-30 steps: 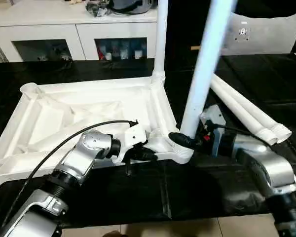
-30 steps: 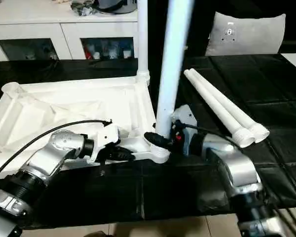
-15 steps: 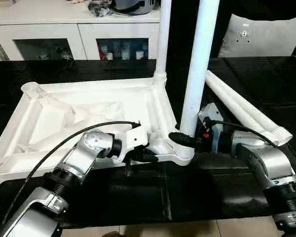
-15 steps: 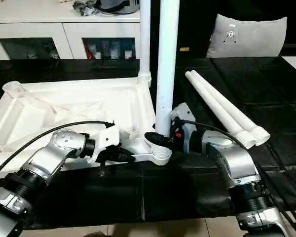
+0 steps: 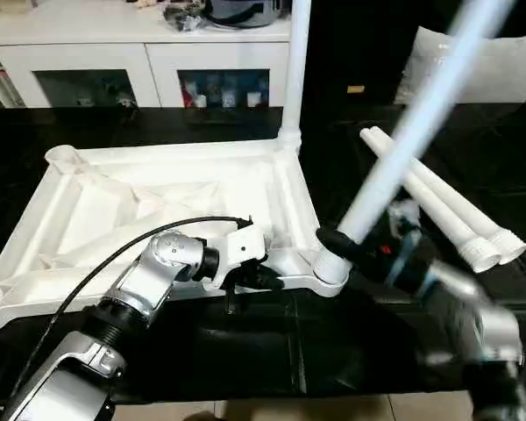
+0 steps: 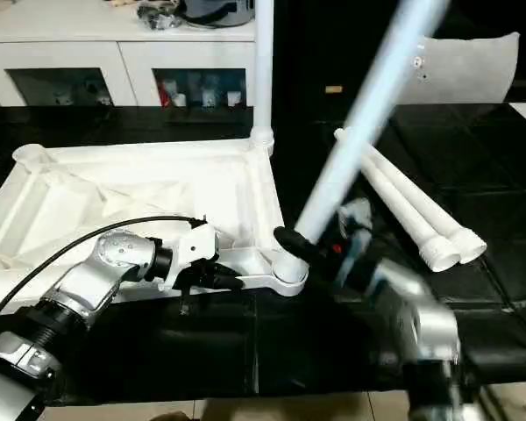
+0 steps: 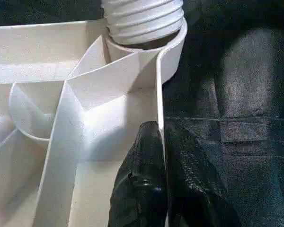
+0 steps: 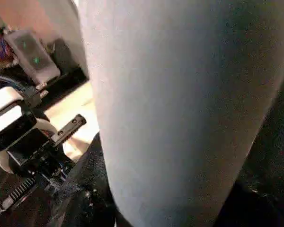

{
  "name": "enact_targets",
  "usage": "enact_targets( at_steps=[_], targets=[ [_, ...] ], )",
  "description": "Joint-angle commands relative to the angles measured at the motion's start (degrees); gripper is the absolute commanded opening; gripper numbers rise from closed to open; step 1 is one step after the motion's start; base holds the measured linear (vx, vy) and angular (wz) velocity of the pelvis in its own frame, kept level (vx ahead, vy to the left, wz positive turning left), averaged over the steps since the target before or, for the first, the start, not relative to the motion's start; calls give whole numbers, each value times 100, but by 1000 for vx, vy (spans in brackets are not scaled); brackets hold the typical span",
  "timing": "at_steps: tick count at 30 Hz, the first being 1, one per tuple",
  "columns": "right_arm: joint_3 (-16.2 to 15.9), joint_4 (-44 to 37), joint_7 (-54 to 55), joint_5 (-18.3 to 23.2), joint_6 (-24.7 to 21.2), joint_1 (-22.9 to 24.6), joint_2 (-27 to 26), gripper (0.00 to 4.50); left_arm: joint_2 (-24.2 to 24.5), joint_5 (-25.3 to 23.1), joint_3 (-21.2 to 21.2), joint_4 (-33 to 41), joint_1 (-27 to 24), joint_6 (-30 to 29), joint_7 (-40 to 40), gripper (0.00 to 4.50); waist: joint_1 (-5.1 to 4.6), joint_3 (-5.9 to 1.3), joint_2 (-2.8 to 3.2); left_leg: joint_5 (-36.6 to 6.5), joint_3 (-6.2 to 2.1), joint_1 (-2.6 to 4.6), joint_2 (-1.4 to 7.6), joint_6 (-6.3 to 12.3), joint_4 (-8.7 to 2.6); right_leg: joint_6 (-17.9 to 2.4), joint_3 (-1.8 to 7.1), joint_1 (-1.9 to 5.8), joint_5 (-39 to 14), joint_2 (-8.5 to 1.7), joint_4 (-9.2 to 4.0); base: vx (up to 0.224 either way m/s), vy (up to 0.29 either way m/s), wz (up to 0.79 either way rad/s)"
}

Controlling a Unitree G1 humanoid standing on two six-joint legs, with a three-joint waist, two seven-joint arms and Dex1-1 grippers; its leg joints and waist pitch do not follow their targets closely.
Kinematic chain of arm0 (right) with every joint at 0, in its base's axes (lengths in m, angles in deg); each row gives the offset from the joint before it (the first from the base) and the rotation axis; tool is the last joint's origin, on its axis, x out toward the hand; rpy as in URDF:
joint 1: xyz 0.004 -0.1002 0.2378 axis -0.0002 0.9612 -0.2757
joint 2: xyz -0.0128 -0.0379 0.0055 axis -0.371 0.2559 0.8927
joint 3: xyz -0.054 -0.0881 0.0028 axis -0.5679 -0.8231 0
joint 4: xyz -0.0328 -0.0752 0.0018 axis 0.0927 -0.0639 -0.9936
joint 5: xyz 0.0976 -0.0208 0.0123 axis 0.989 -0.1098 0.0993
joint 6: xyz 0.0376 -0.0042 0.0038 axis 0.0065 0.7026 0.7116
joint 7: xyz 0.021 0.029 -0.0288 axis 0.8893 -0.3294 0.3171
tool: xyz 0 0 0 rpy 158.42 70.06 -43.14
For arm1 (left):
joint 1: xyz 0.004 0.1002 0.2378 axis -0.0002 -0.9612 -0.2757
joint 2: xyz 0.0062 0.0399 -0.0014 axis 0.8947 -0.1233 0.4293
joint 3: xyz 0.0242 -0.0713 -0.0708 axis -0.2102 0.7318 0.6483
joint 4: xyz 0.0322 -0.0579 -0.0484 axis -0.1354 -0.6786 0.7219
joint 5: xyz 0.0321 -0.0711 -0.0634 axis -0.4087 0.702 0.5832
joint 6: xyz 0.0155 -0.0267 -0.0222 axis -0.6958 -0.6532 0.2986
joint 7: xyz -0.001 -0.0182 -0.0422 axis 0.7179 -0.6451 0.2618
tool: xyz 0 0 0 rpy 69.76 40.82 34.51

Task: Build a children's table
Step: Insert table leg to table base

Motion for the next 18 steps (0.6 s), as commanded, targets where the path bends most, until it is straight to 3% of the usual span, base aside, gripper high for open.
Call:
enact_targets(
  at_steps=[1, 2, 5, 8, 12, 18],
  targets=[
    [-376, 223, 93, -407, 76, 361, 7, 192, 72, -214, -51, -200, 18, -58, 13, 0, 21, -256, 67, -1049, -139, 97, 417, 231, -468, -1666, 172, 181, 221, -434, -427, 0, 0, 0],
    [-397, 225, 103, -443, 107, 368, 19, 192, 73, -215, -52, -203, 20, -57, 8, 0, 8, -248, 32, -1124, -127, 101, 419, 212, -476, -1635, 172, 174, 125, -422, -459, 0, 0, 0],
    [-519, 244, 171, -689, 311, 373, 98, 192, 85, -231, -65, -231, 29, -29, -16, 0, -6, -235, 31, -1308, -134, 100, 417, 122, -506, -1535, 177, 170, -292, -416, -486, 0, 0, 0],
    [-862, 346, 262, -1280, 548, 261, 325, 192, 118, -274, -95, -270, 38, 40, -53, 0, -24, -223, 44, -1465, -138, 108, 419, 24, -528, -1426, 188, 158, -630, -415, -520, 0, 0, 0],
    [-1181, 425, 145, -1627, 633, 156, 545, 192, 150, -338, -155, -304, 56, 116, -101, 0, -69, -163, 14, -2102, -153, 169, 422, -131, -578, -1230, 227, 104, -1788, -436, -619, 0, 0, 0],
    [-1509, 732, -37, -1838, 554, -118, 634, 192, 165, -404, -242, -329, 119, 212, -220, 0, -155, -183, 18, -1966, -156, 153, 426, -63, -611, -1247, 221, 124, -1523, -418, -627, 0, 0, 0]
  ],
)
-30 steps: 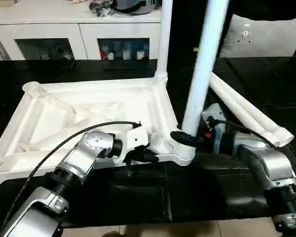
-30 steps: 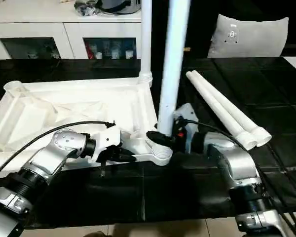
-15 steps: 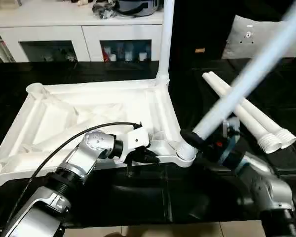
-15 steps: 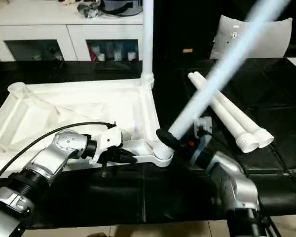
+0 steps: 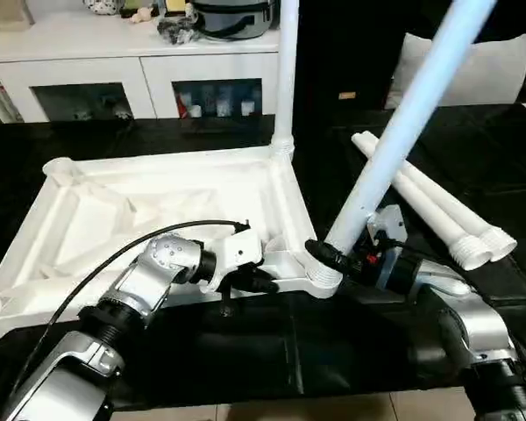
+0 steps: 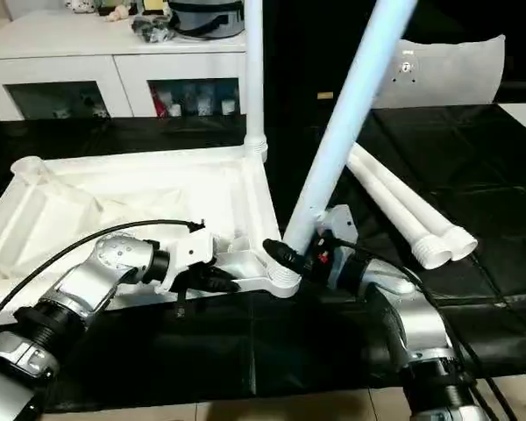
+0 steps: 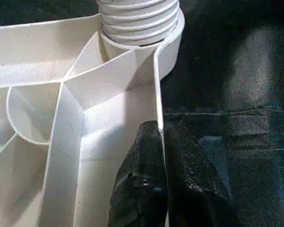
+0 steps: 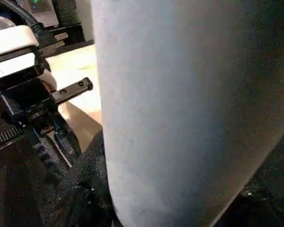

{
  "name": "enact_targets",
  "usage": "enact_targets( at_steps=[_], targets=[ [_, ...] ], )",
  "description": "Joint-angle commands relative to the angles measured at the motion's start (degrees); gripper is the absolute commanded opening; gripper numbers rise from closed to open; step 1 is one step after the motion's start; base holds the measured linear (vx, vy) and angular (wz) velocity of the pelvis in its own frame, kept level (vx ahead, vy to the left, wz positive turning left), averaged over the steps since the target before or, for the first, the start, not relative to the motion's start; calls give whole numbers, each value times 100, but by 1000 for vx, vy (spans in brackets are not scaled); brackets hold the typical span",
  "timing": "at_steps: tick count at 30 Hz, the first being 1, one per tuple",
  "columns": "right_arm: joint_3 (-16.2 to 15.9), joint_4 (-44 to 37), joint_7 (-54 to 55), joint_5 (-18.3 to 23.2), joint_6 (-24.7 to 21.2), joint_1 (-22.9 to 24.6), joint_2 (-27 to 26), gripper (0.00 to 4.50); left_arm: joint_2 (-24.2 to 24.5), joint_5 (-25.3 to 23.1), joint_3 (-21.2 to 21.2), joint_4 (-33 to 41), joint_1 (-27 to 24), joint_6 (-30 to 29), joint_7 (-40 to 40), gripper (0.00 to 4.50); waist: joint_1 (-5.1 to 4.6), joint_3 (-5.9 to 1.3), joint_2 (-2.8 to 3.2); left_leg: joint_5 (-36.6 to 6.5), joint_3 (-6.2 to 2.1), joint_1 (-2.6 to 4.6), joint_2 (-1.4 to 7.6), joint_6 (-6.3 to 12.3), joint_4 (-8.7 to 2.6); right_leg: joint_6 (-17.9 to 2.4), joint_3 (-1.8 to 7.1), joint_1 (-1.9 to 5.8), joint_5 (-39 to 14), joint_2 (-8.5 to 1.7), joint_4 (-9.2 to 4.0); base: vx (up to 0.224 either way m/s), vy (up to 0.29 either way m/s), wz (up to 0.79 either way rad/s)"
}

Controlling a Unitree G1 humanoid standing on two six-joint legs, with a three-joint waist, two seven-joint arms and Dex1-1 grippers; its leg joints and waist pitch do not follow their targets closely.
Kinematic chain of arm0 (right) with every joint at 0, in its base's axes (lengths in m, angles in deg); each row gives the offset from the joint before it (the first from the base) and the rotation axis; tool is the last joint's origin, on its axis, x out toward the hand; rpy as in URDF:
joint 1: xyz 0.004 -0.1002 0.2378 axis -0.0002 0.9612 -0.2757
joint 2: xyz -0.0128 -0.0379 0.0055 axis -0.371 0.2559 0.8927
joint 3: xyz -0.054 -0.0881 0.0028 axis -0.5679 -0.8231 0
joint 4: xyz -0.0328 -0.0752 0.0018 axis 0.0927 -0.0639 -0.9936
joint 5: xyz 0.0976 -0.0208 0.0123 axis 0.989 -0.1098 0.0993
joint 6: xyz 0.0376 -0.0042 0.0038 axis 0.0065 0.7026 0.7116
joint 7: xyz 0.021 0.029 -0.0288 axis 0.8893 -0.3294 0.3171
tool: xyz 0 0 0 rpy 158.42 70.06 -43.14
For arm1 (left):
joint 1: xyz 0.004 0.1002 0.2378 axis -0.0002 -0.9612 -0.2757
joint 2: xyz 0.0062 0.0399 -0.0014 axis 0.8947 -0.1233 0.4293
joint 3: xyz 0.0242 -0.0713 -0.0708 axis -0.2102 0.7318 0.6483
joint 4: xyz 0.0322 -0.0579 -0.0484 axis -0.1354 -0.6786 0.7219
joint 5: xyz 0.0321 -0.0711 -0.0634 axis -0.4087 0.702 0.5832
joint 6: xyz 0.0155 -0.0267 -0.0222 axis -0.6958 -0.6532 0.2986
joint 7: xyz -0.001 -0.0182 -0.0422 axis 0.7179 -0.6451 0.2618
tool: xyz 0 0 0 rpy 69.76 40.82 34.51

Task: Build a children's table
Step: Insert table leg to table base

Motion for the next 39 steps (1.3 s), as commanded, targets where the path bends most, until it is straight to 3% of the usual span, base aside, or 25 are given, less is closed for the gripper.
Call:
enact_targets(
  at_steps=[1, 3, 6, 7, 8, 9, 10, 11, 12, 13, 15, 24, 26, 27, 28, 29, 30, 31, 33, 34, 35, 36, 37, 38, 39],
  targets=[
    [-615, 678, -14, -883, -320, 151, 222, 192, 80, -299, -191, -141, 139, 69, -170, 0, -10, -136, -48, -1882, -184, 16, 416, -20, -540, -1266, 201, 41, -1429, -416, -550, 0, 0, 0],
    [-797, 747, -81, -1023, -291, 108, 269, 192, 38, -329, -190, -257, 247, 122, -201, 0, -26, -116, -10, -2029, -177, 42, 412, -41, -542, -1260, 204, 16, -1632, -412, -572, 0, 0, 0],
    [-855, 730, -95, -1033, -292, 113, 274, 192, 19, -342, -188, -312, 296, 149, -207, 0, -24, -70, -16, -2564, -200, 120, 418, -211, -561, -1049, 237, -50, -2600, -446, -667, 0, 0, 0],
    [-990, 655, -119, -1091, -290, 125, 280, 192, -15, -354, -197, -449, 412, 204, -212, 0, -27, -98, 128, -2653, -229, 142, 425, -281, -581, -1013, 241, -44, -2506, -446, -671, 0, 0, 0],
    [-1045, 628, -125, -1118, -294, 125, 276, 192, -37, -359, -202, -532, 478, 232, -219, 0, -50, -109, 33, -2594, -217, 122, 422, -263, -582, -1021, 233, -24, -2308, -421, -678, 0, 0, 0],
    [-1074, 610, -116, -1138, -300, 127, 269, 192, -55, -364, -206, -585, 522, 249, -223, 0, -35, -96, 148, -2642, -238, 117, 428, -301, -615, -1066, 224, -21, -2069, -411, -644, 0, 0, 0],
    [-1105, 602, -103, -1152, -303, 123, 262, 192, -77, -371, -210, -645, 570, 269, -230, 0, -57, -106, 56, -2637, -215, 112, 422, -280, -606, -1078, 219, -14, -1944, -391, -658, 0, 0, 0],
    [-1120, 600, -83, -1153, -316, 115, 244, 192, -95, -378, -217, -686, 609, 288, -247, 0, -41, -108, 156, -2705, -230, 130, 427, -311, -616, -1145, 218, -17, -1807, -402, -629, 0, 0, 0],
    [-1129, 600, -72, -1153, -324, 109, 233, 192, -106, -382, -222, -709, 631, 300, -259, 0, -53, -95, 111, -2730, -218, 117, 418, -281, -616, -1166, 214, -18, -1792, -396, -636, 0, 0, 0],
    [-1135, 599, -54, -1145, -338, 107, 217, 192, -124, -390, -226, -760, 670, 323, -273, 0, -48, -97, 145, -2771, -219, 132, 421, -283, -612, -1164, 220, -25, -1882, -409, -645, 0, 0, 0],
    [-1130, 569, -34, -1149, -347, 141, 196, 192, -157, -405, -226, -882, 755, 374, -297, 0, -55, -95, 119, -2752, -211, 129, 406, -251, -606, -1126, 225, -22, -2030, -409, -670, 0, 0, 0],
    [-974, 363, 178, -1029, -527, 332, 76, 192, -174, -298, -16, -1121, 835, 354, -189, 0, -27, -89, 120, -2681, -220, 122, 431, -199, -632, -1046, 240, -53, -2343, -426, -688, 0, 0, 0],
    [-881, 424, 439, -1020, -595, 285, -17, 192, -161, -213, 101, -970, 694, 205, -169, 0, -28, -76, 128, -2754, -225, 126, 427, -236, -643, -1006, 249, -84, -2555, -437, -703, 0, 0, 0],
    [-766, 504, 686, -1009, -626, 236, -120, 192, -129, -187, 162, -754, 540, 18, -62, 0, -38, -71, 81, -2793, -238, 114, 433, -248, -650, -943, 252, -82, -2730, -449, -715, 0, 0, 0],
    [-766, 504, 686, -1009, -626, 236, -120, 192, -129, -187, 162, -754, 540, 18, -62, 0, -46, -51, 116, -2862, -254, 111, 432, -263, -661, -872, 253, -108, -2963, -460, -732, 0, 0, 0],
    [-601, 611, 1000, -972, -660, 165, -272, 192, -103, -139, 281, -286, 241, -426, 195, 0, -52, -57, 53, -2876, -258, 106, 428, -250, -656, -812, 249, -107, -3097, -460, -746, 0, 0, 0],
    [-481, 708, 1255, -957, -667, 101, -395, 192, -101, -110, 395, 167, -38, -845, 488, 0, -66, -58, 85, -2816, -293, 63, 463, -320, -693, -847, 259, -100, -3016, -495, -683, 0, 0, 0],
    [-454, 729, 1315, -953, -669, 87, -424, 192, -101, -103, 424, 277, -106, -946, 560, 0, -95, -33, 26, -2897, -289, 46, 452, -307, -704, -787, 233, -112, -3189, -470, -707, 0, 0, 0],
    [-353, 911, 1639, -989, -634, -39, -567, 192, -157, -80, 537, 967, -507, -1446, 895, 0, -151, -37, 69, -3179, -321, 122, 438, -375, -671, -613, 248, -193, -3681, -482, -763, 0, 0, 0],
    [-284, 1015, 1806, -989, -623, -117, -656, 192, -193, -83, 569, 1379, -735, -1694, 1029, 0, -197, -54, -117, -3059, -320, 65, 443, -336, -675, -630, 243, -163, -3579, -480, -755, 0, 0, 0],
    [-145, 1170, 2058, -944, -645, -244, -799, 192, -249, -119, 587, 1980, -1058, -2045, 1198, 0, -238, -67, 25, -2728, -345, -64, 440, -342, -736, -700, 203, -83, -2906, -437, -683, 0, 0, 0],
    [-103, 1257, 2178, -956, -629, -326, -847, 192, -300, -170, 574, 2326, -1233, -2243, 1304, 0, -277, -82, -86, -2672, -337, -118, 455, -328, -757, -727, 175, -62, -2669, -419, -650, 16, 34, -26],
    [-91, 1349, 2280, -993, -600, -417, -881, 192, -373, -265, 550, 2721, -1418, -2493, 1452, 0, -297, -142, -22, -2271, -306, -124, 440, -228, -733, -877, 146, -38, -1813, -385, -611, 30, 29, -20],
    [-91, 1349, 2280, -993, -600, -417, -881, 192, -373, -265, 550, 2721, -1418, -2493, 1452, 0, -307, -150, -69, -2245, -286, -103, 460, -220, -724, -954, 153, -42, -1582, -384, -606, 30, 29, -20],
    [-77, 1397, 2295, -981, -588, -474, -927, 192, -470, -360, 543, 2990, -1528, -2728, 1645, 0, -287, -135, -58, -2262, -240, -61, 445, -179, -702, -1053, 167, -80, -1400, -368, -627, 0, 0, 0]
  ],
)
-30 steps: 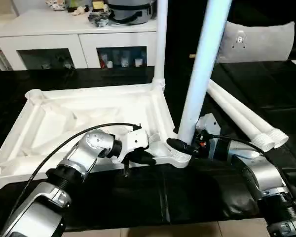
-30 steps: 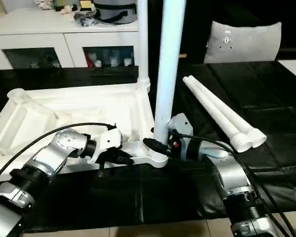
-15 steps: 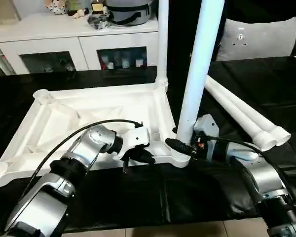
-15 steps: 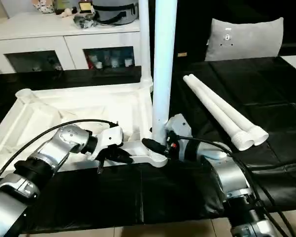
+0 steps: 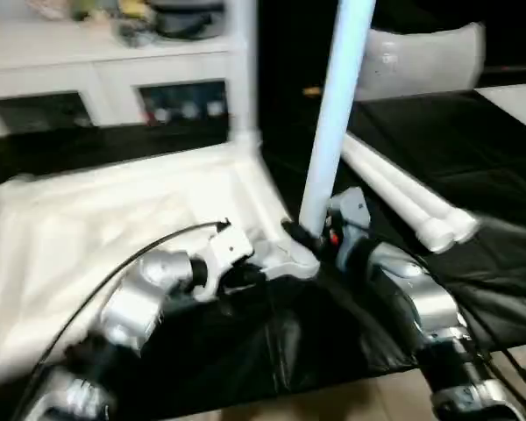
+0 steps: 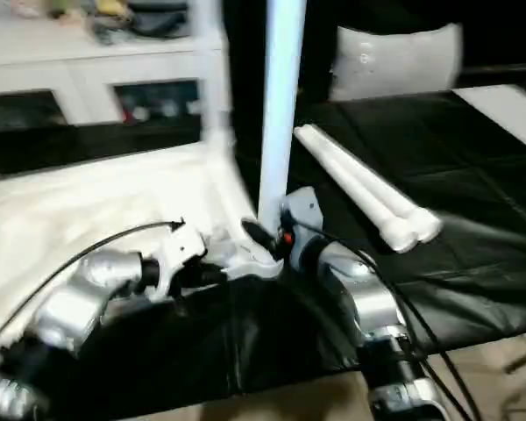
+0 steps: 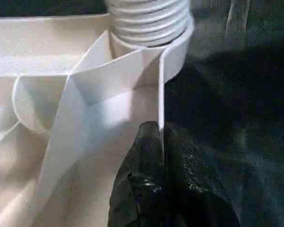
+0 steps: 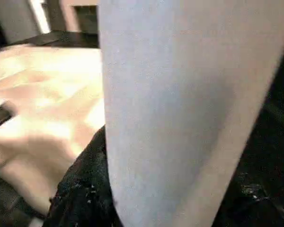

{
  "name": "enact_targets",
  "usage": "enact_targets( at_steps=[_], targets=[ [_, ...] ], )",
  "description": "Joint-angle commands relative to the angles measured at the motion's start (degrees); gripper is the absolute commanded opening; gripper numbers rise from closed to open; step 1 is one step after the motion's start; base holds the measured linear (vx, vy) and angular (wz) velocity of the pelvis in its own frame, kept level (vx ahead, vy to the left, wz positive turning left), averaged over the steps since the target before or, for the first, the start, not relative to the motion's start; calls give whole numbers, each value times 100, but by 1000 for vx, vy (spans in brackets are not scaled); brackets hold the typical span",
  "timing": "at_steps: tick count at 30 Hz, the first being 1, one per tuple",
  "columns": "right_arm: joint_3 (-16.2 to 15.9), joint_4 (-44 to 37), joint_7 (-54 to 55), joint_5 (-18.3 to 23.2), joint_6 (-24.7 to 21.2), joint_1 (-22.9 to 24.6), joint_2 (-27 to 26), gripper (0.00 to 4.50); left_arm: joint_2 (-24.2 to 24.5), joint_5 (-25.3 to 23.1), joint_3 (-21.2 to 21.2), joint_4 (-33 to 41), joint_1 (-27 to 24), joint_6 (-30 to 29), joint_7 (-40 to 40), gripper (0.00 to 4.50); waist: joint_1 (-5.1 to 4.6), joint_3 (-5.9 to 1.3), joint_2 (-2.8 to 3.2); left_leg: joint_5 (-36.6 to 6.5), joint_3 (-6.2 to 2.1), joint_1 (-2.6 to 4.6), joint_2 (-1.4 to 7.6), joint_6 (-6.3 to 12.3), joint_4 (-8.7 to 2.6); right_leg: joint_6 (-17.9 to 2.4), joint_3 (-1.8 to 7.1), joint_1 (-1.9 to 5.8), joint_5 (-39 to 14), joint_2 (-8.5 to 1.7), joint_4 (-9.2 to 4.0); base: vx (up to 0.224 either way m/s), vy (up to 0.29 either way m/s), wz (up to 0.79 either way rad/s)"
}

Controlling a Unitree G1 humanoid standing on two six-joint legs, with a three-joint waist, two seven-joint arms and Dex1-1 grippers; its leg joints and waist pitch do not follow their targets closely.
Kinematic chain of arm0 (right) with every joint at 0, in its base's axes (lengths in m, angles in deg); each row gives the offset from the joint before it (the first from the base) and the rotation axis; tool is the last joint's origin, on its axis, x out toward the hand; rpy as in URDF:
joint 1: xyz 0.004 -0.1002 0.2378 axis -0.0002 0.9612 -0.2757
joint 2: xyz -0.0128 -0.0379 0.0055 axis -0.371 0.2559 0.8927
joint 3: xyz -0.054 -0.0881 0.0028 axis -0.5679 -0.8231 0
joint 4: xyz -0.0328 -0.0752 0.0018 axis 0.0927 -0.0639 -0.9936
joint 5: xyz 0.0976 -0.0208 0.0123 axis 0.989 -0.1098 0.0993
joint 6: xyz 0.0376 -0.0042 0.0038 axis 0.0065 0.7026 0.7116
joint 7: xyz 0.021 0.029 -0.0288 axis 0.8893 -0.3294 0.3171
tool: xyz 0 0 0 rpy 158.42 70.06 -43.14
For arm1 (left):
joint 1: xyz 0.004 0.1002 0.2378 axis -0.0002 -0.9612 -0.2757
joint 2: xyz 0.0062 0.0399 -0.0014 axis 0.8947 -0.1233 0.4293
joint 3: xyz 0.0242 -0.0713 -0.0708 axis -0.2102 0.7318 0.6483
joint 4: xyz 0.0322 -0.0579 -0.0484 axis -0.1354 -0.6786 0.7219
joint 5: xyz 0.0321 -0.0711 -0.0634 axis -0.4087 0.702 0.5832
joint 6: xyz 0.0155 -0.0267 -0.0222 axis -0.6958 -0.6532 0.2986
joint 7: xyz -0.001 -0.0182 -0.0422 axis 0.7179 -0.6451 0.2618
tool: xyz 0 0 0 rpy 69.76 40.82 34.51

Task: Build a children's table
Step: Insert table leg to table base

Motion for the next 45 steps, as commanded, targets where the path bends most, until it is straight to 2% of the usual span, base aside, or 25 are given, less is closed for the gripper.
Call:
enact_targets(
  at_steps=[1, 2, 4, 9, 10, 11, 12, 15, 21, 22, 23, 26, 27, 28, 29, 30, 31, 32, 33, 36, 38, 40, 42, 44, 45],
  targets=[
    [49, 890, 417, -278, -497, 227, 67, 192, -70, -41, -158, 486, -149, -341, 64, 0, 50, -101, -21, -2259, -215, -3, 435, -119, -553, -1025, 188, 21, -1454, -359, -501, 0, 0, 0],
    [61, 897, 428, -266, -493, 198, 27, 192, -149, -130, -156, 648, -198, -541, 256, 0, 106, -130, 2, -2210, -187, 57, 452, -105, -526, -1072, 218, 8, -1304, -375, -503, 0, 0, 0],
    [43, 916, 444, -285, -462, 174, -6, 192, -176, -164, -171, 777, -196, -796, 457, 0, 167, -127, -31, -1940, -163, 42, 440, -30, -520, -1106, 204, 39, -810, -340, -476, 27, 2, 3],
    [-2, 947, 440, -339, -374, 171, -54, 192, -159, -253, -220, 878, -175, -1059, 626, 0, 211, -113, -41, -1922, -160, 25, 425, -55, -527, -1019, 197, 65, -943, -348, -484, 0, 0, 0],
    [-7, 914, 415, -331, -290, 195, -73, 192, -137, -313, -245, 884, -159, -1099, 668, 0, 213, -99, -12, -2044, -165, 34, 419, -84, -534, -964, 198, 51, -1243, -354, -513, 0, 0, 0],
    [3, 872, 391, -304, -234, 215, -85, 192, -121, -344, -256, 867, -147, -1086, 684, 0, 214, -102, -26, -2074, -168, 36, 419, -89, -530, -935, 199, 48, -1332, -355, -522, 0, 0, 0],
    [30, 788, 359, -255, -151, 251, -103, 192, -87, -383, -273, 804, -118, -1016, 693, 0, 225, -104, 4, -2111, -175, 45, 421, -113, -528, -897, 208, 37, -1422, -360, -528, 0, 0, 0],
    [214, 503, 308, -43, 114, 368, -146, 192, 99, -445, -399, 592, -27, -549, 592, 0, 232, -110, -9, -2114, -177, 48, 420, -118, -527, -861, 205, 33, -1346, -341, -531, 0, 0, 0],
    [808, -182, 92, 608, 539, 642, -196, 192, 400, -490, -551, -55, 288, 758, 240, 0, 292, -166, -5, -1398, -142, 38, 412, 96, -464, -1052, 192, 106, -86, -317, -423, 0, 0, 0],
    [972, -445, 14, 807, 608, 741, -173, 192, 465, -493, -571, -343, 446, 1051, 139, 0, 350, -197, 49, -1000, -131, 54, 400, 212, -414, -1106, 189, 126, 482, -314, -364, 0, 0, 0],
    [1036, -570, 2, 875, 609, 784, -153, 192, 471, -469, -558, -460, 514, 1115, 101, 0, 364, -206, 33, -880, -115, 66, 409, 249, -394, -1136, 183, 124, 713, -311, -348, 0, 0, 0],
    [1197, -855, 51, 973, 601, 871, -90, 191, 446, -351, -478, -745, 686, 1202, 64, 0, 396, -261, 58, -92, -110, 20, 377, 436, -289, -1290, 159, 186, 1885, -317, -201, 0, 0, 0],
    [1215, -875, 67, 979, 594, 875, -80, 191, 429, -323, -453, -789, 711, 1205, 79, 0, 403, -266, 105, 41, -104, 27, 371, 484, -264, -1316, 141, 157, 2103, -303, -188, 0, 0, 0],
    [1246, -912, 95, 997, 579, 886, -61, 191, 394, -259, -403, -926, 771, 1274, 111, 0, 393, -249, 85, -31, -107, -7, 367, 491, -271, -1353, 131, 179, 2024, -313, -182, 0, 0, 0],
    [1246, -912, 95, 997, 579, 886, -61, 191, 394, -259, -403, -926, 771, 1274, 111, 44, 395, -240, 86, -131, -100, -1, 366, 480, -276, -1374, 129, 172, 1890, -318, -197, 0, 0, 0],
    [1296, -999, 140, 1019, 534, 920, -8, 191, 307, -30, -255, -1008, 823, 1326, 57, 44, 381, -218, 135, -389, -102, 2, 372, 427, -295, -1410, 131, 166, 1515, -329, -228, 0, 0, 0],
    [1311, -1039, 154, 1032, 510, 934, 8, 191, 276, 50, -203, -1029, 836, 1337, 35, 55, 375, -215, 103, -572, -98, 10, 383, 366, -306, -1439, 134, 184, 1214, -331, -246, 0, 0, 0],
    [1331, -1131, 172, 1066, 469, 959, 26, 191, 213, 222, -91, -999, 836, 1299, -18, 55, 373, -213, 112, -626, -100, 6, 382, 350, -307, -1461, 141, 187, 1105, -343, -247, 0, 0, 0],
    [1347, -1237, 187, 1113, 415, 986, 33, 191, 172, 338, -10, -961, 830, 1308, -47, 79, 368, -199, 102, -682, -96, -5, 380, 357, -314, -1466, 142, 187, 980, -343, -262, 0, 0, 0],
    [1347, -1605, 187, 1259, 231, 1074, 47, 191, 96, 618, 199, -691, 744, 1188, -54, 96, 363, -188, 61, -644, -82, -19, 391, 471, -298, -1528, 156, 187, 558, -358, -273, 0, 0, 0],
    [1337, -1710, 178, 1311, 147, 1090, 64, 191, 77, 751, 269, -588, 721, 1126, -63, 107, 390, -191, 84, -494, -82, -16, 403, 558, -281, -1530, 159, 172, 562, -364, -255, 0, 0, 0],
    [1318, -1821, 184, 1375, 2, 1093, 82, 191, 56, 939, 407, -405, 684, 999, -38, 125, 399, -201, 58, -290, -79, -20, 400, 660, -258, -1524, 150, 163, 732, -339, -227, 0, 0, 0],
    [1318, -1854, 213, 1373, -64, 1079, 87, 191, -2, 1024, 569, -358, 688, 927, 111, 141, 405, -205, 84, -204, -78, -19, 392, 697, -238, -1545, 144, 153, 791, -335, -210, 0, 0, 0],
    [1320, -1886, 243, 1356, -102, 1079, 94, 191, -71, 1057, 703, -327, 692, 874, 298, 145, 404, -204, 73, -226, -79, -20, 391, 691, -229, -1558, 138, 149, 759, -328, -205, 0, 0, 0],
    [1321, -1910, 261, 1346, -127, 1082, 98, 191, -113, 1072, 780, -305, 692, 843, 411, 167, 410, -206, 83, -250, -82, -19, 393, 671, -224, -1564, 136, 155, 728, -336, -202, 0, 0, 0]
  ],
)
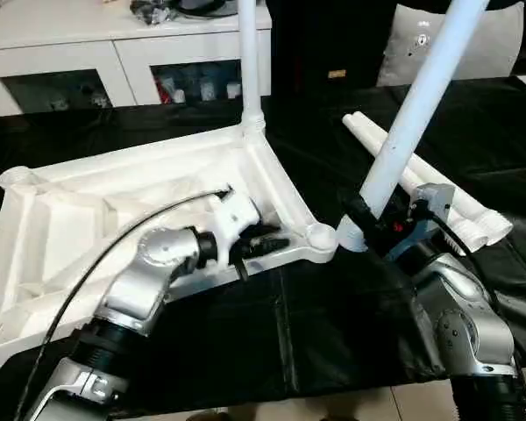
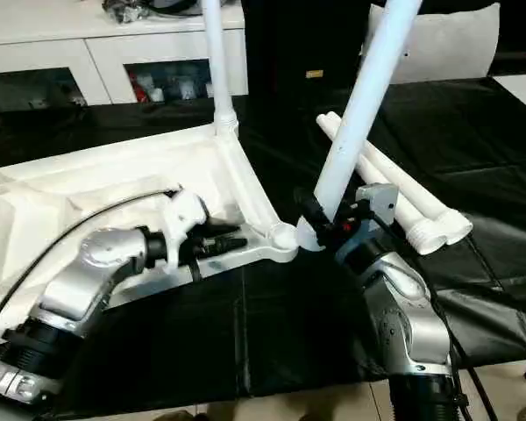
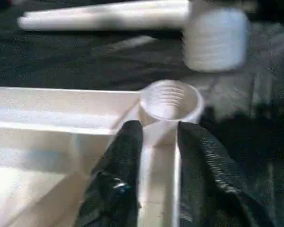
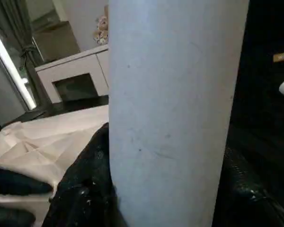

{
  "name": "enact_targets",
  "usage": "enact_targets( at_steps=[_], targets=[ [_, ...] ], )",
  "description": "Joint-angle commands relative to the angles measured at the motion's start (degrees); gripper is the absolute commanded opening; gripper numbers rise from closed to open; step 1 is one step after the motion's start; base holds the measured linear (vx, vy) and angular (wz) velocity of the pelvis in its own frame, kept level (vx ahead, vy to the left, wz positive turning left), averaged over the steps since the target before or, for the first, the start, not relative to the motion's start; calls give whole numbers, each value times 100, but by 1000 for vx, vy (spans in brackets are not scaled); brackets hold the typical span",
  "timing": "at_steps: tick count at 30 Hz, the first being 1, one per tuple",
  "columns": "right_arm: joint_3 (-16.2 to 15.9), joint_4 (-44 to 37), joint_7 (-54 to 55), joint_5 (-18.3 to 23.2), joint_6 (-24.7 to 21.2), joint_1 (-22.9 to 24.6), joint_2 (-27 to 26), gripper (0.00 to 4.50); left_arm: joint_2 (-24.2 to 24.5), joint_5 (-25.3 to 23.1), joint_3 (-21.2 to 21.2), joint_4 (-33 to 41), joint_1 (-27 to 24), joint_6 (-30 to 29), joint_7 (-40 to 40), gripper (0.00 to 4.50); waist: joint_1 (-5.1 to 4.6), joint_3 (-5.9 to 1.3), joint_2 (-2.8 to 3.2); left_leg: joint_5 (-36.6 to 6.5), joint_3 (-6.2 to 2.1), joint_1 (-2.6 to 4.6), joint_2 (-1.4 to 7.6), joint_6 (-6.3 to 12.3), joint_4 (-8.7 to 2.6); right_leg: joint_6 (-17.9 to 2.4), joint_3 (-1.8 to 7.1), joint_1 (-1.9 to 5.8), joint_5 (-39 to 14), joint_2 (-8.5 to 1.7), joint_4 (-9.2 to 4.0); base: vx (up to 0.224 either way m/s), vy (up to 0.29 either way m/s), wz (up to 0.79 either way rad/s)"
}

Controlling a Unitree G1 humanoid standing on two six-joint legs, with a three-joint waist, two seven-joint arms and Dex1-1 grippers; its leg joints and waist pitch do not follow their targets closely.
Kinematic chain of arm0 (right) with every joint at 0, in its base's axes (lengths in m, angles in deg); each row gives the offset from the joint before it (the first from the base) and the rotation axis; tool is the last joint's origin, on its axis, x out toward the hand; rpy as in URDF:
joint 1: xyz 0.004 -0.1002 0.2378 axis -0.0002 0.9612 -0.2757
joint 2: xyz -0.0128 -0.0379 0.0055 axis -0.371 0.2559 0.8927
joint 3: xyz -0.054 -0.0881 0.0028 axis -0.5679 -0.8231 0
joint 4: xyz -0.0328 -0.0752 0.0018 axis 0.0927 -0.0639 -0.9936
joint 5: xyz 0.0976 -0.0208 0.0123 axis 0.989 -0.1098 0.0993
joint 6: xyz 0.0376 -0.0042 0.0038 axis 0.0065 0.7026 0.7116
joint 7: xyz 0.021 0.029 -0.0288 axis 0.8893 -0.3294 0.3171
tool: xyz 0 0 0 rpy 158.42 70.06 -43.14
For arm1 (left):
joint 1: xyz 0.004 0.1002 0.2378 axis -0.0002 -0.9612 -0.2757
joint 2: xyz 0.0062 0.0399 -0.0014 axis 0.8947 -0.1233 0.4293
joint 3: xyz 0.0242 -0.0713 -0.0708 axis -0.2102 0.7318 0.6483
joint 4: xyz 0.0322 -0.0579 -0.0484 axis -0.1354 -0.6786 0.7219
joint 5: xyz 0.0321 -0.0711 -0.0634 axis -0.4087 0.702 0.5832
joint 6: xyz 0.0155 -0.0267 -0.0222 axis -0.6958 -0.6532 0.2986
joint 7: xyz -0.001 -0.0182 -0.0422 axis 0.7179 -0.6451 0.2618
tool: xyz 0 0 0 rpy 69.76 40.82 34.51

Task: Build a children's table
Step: Insert table leg to table base

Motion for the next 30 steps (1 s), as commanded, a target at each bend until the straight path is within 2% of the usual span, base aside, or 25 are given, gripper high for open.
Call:
enact_targets(
  at_steps=[1, 2, 4, 6, 10, 11, 12, 13, 14, 15, 16, 18, 19, 20, 21, 22, 25, 26, 27, 28, 29, 30],
  targets=[
    [-18, -272, 117, -25, -132, 11, 57, 191, -159, 72, 331, 219, -35, -117, 540, 183, 25, -347, -153, -292, -95, 90, 362, 632, -338, -1660, 145, 268, 564, -342, -266, 0, 0, 0],
    [-36, -327, 190, -93, -162, 19, 73, 191, -263, 77, 450, 284, -49, -134, 794, 183, 38, -349, -126, -288, -96, 91, 366, 618, -333, -1663, 145, 270, 546, -348, -258, 0, 0, 0],
    [-89, -467, 331, -153, -266, 34, 75, 191, -503, 117, 687, 456, -73, -222, 1337, 183, 53, -337, -128, -299, -99, 94, 376, 581, -327, -1640, 148, 265, 496, -341, -261, 0, 0, 0],
    [-164, -608, 315, -111, -369, 62, 61, 191, -689, 251, 834, 616, -90, -379, 1591, 183, 77, -326, -162, -340, -95, 85, 363, 563, -320, -1613, 156, 270, 432, -349, -268, 0, 0, 0],
    [-366, -716, 138, -113, -512, 113, 97, 191, -909, 557, 917, 875, -76, -609, 1612, 183, 111, -308, -179, -495, -92, 88, 349, 507, -322, -1498, 164, 244, 4, -338, -302, 0, 0, 0],
    [-400, -708, 107, -135, -513, 108, 110, 191, -942, 611, 923, 897, -44, -653, 1598, 210, 115, -307, -179, -498, -91, 84, 343, 485, -322, -1470, 165, 241, -52, -333, -306, 0, 0, 0],
    [-400, -708, 107, -135, -513, 108, 110, 191, -942, 611, 923, 897, -44, -653, 1598, 210, 119, -308, -179, -492, -94, 84, 342, 472, -320, -1453, 166, 240, -55, -332, -304, 0, 0, 0],
    [-470, -656, 0, -127, -565, 8, 139, 191, -1028, 689, 912, 928, 212, -792, 1591, 217, 123, -315, -241, -453, -91, 77, 338, 474, -319, -1416, 166, 250, -43, -331, -294, 0, 0, 0],
    [-516, -611, -51, -133, -629, -88, 169, 191, -1055, 651, 875, 883, 431, -823, 1602, 222, 126, -316, -242, -430, -89, 81, 334, 471, -316, -1407, 166, 248, -34, -326, -288, 0, 0, 0],
    [-516, -611, -51, -133, -629, -88, 169, 191, -1055, 651, 875, 883, 431, -823, 1602, 235, 142, -330, -202, -377, -96, 102, 335, 458, -297, -1421, 167, 235, 12, -328, -278, 0, 0, 0],
    [-545, -580, -78, -136, -677, -154, 189, 191, -1072, 614, 849, 846, 576, -838, 1619, 249, 141, -318, -217, -296, -101, 88, 339, 473, -299, -1448, 163, 237, 149, -325, -262, 0, 0, 0],
    [-733, -407, -120, -352, -708, -370, 285, 191, -1132, 350, 672, 607, 995, -813, 1776, 257, 128, -331, -298, -144, -93, 78, 329, 525, -273, -1470, 155, 258, 391, -320, -233, 0, 0, 0],
    [-791, -343, -122, -417, -722, -438, 305, 191, -1152, 265, 607, 522, 1118, -790, 1816, 260, 140, -333, -267, -81, -93, 83, 321, 544, -258, -1489, 155, 255, 434, -331, -226, 0, 0, 0],
    [-863, -254, -90, -526, -729, -534, 323, 191, -1209, 265, 512, 537, 1246, -814, 1798, 269, 140, -331, -262, -52, -89, 78, 322, 551, -253, -1491, 161, 253, 471, -336, -224, 0, 0, 0],
    [-904, -189, -57, -596, -748, -600, 330, 191, -1257, 302, 431, 612, 1310, -840, 1745, 269, 140, -339, -280, 11, -90, 72, 322, 566, -243, -1513, 160, 269, 572, -338, -209, 0, 0, 0],
    [-932, -152, -35, -638, -758, -638, 340, 191, -1284, 345, 380, 684, 1342, -874, 1716, 292, 145, -345, -289, 75, -85, 67, 318, 593, -233, -1551, 161, 278, 695, -339, -195, 0, 0, 0],
    [-958, -30, 19, -727, -746, -711, 357, 191, -1342, 418, 153, 958, 1309, -1032, 1573, 304, 148, -364, -295, 178, -87, 61, 321, 680, -212, -1616, 156, 293, 883, -345, -170, 0, 0, 0],
    [-965, 32, 54, -779, -736, -746, 367, 191, -1351, 450, 18, 1114, 1271, -1105, 1469, 313, 145, -366, -278, 194, -84, 62, 319, 701, -205, -1645, 154, 293, 892, -343, -165, 0, 0, 0],
    [-965, 32, 54, -779, -736, -746, 367, 191, -1351, 450, 18, 1114, 1271, -1105, 1469, 313, 145, -361, -284, 180, -86, 59, 322, 712, -208, -1659, 151, 290, 861, -342, -173, 0, 0, 0],
    [-974, 91, 76, -814, -732, -780, 375, 191, -1370, 510, -110, 1259, 1227, -1179, 1374, 336, 145, -359, -282, 160, -83, 63, 325, 709, -208, -1669, 153, 289, 823, -342, -178, 0, 0, 0],
    [-980, 125, 82, -829, -732, -799, 381, 191, -1387, 548, -196, 1348, 1196, -1215, 1320, 336, 150, -358, -250, 128, -89, 67, 334, 699, -210, -1697, 151, 289, 769, -345, -175, 0, 0, 0],
    [-982, 128, 82, -830, -731, -800, 380, 191, -1390, 558, -206, 1359, 1192, -1220, 1311, 345, 140, -355, -259, 104, -88, 63, 334, 693, -210, -1703, 149, 288, 747, -338, -181, 0, 0, 0]
  ],
)
